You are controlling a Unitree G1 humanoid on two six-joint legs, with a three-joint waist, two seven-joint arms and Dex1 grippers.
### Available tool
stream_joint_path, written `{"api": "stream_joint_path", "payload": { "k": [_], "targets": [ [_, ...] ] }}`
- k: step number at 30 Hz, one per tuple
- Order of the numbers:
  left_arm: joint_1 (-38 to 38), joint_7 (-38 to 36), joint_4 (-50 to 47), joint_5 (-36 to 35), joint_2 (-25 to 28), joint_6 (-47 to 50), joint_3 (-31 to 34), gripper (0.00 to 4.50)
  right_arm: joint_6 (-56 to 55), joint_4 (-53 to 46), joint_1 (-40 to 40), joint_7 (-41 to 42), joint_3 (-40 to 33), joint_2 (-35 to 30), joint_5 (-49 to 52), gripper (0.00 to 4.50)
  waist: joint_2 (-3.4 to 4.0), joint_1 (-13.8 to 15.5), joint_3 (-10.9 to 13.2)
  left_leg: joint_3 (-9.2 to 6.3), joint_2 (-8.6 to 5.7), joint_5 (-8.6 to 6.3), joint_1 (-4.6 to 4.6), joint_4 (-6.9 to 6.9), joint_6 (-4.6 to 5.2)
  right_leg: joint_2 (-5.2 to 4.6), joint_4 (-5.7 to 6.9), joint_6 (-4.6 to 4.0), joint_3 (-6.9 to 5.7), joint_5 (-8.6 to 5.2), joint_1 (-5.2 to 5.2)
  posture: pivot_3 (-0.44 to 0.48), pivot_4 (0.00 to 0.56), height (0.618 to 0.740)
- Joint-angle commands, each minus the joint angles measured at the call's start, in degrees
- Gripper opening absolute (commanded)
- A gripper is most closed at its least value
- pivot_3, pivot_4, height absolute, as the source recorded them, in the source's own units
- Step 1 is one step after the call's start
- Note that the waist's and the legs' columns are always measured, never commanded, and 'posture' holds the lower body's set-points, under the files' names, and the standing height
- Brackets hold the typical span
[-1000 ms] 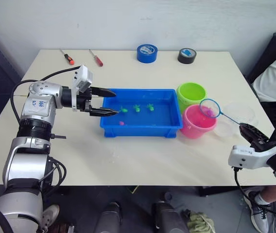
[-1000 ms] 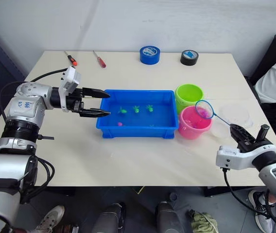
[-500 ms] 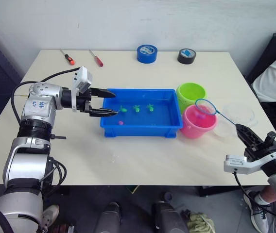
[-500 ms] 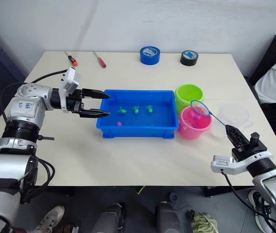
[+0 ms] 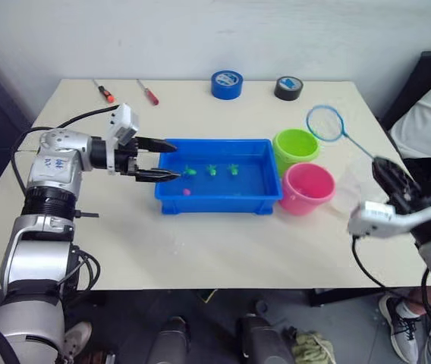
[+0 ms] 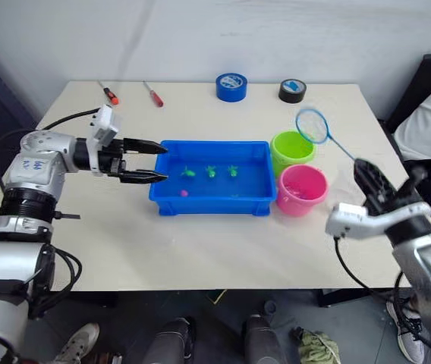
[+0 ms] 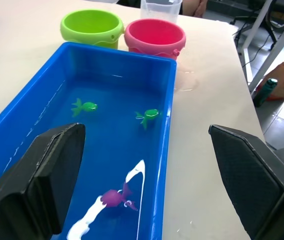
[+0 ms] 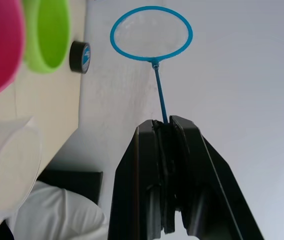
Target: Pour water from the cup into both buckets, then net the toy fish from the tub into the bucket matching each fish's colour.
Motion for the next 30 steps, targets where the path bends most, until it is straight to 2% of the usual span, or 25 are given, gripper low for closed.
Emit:
{"api": "stream_joint_path", "payload": {
  "k": [1, 5, 12, 17, 30],
  "targets": [
    [1.35, 1.19, -1.54, 0.53, 3.58, -0.63, 2.49, 4.31, 13.17, -2.01, -6.71, 13.34, 6.79, 2.85, 10.37, 0.0, 0.0, 0.05, 0.0, -0.02, 0.01, 0.0, 0.0, 0.0, 0.0, 0.0, -0.02, 0.0, -0.03, 0.0, 0.0, 0.0, 0.15, 0.734],
    [5.21, 2.09, -3.09, 0.34, 6.76, 0.36, 3.92, 4.31, 25.85, -0.64, -16.04, 21.79, 14.51, 7.22, 17.39, 0.0, 0.0, -0.4, 0.0, -0.14, 0.07, 0.01, 0.04, -0.04, -0.02, -0.04, 0.1, -0.01, 0.04, -0.01, -0.05, 0.0, 0.15, 0.734],
    [12.45, 3.05, -11.1, -2.15, 9.57, 5.11, 6.71, 4.31, 32.96, 3.16, -24.51, 25.86, 23.87, 10.06, 22.38, 0.0, 0.0, 0.39, 0.0, -0.15, 0.18, 0.01, -0.1, 0.01, -0.01, -0.15, 0.09, -0.02, 0.03, -0.01, -0.17, 0.0, 0.15, 0.734],
    [16.72, 5.62, -15.66, -3.47, 10.5, 7.32, 9.44, 4.31, 33.03, 5.56, -27.59, 27.15, 28.19, 9.69, 23.74, 0.0, 0.0, 0.67, 0.0, -0.18, 0.2, 0.01, -0.2, 0.02, -0.01, -0.16, 0.04, -0.02, -0.02, -0.01, -0.24, 0.0, 0.15, 0.734],
    [27.55, 9.38, -25.29, -5.32, 13.32, 10.94, 13.47, 4.31, 27.49, 18.81, -34.19, 23.83, 39.05, 11.54, 18.32, 0.0, 0.0, 0.49, 0.0, -0.13, 0.23, 0.0, -0.19, -0.01, -0.01, -0.15, 0.08, -0.04, 0.02, -0.02, -0.31, 0.0, 0.15, 0.734]
  ]
}}
